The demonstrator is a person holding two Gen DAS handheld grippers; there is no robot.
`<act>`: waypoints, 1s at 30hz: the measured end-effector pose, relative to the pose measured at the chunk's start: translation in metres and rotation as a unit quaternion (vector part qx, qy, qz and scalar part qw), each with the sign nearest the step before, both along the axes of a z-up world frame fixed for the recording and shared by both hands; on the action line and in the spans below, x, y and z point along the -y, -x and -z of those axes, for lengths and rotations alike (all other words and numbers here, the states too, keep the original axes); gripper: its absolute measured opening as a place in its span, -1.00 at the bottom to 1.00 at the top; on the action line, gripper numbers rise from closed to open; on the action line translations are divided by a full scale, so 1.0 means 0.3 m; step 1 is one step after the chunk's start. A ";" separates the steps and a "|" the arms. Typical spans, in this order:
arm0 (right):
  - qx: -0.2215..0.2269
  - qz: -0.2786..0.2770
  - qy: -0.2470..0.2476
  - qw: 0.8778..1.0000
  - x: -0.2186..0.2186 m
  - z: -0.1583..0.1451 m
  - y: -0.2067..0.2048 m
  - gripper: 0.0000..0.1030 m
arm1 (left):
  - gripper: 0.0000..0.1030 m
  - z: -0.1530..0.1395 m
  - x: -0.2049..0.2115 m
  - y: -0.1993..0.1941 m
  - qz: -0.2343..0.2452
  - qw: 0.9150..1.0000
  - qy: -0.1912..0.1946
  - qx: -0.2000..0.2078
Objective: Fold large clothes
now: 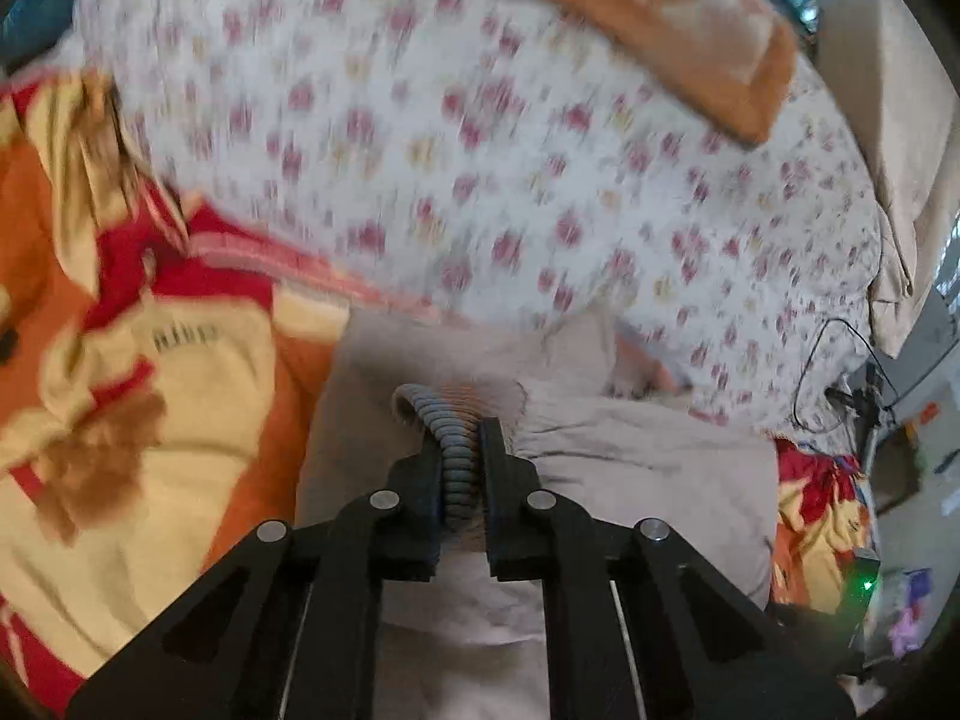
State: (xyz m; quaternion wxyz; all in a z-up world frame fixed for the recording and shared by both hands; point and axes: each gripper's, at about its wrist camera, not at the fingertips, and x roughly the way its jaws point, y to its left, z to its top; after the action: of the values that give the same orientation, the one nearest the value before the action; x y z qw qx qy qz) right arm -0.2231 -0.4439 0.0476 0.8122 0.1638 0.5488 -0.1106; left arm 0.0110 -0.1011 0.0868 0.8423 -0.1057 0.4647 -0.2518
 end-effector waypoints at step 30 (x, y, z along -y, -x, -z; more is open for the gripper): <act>0.070 0.000 0.056 0.996 0.042 -0.120 -0.252 -0.18 | 0.31 0.046 0.043 0.004 -0.057 0.997 -0.044 0.022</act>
State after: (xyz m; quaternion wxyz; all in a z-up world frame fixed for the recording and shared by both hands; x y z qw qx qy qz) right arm -0.1473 -0.4564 0.0837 0.8565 0.1255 0.4837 -0.1291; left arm 0.0097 -0.1140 0.0731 0.8689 -0.0895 0.4502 -0.1853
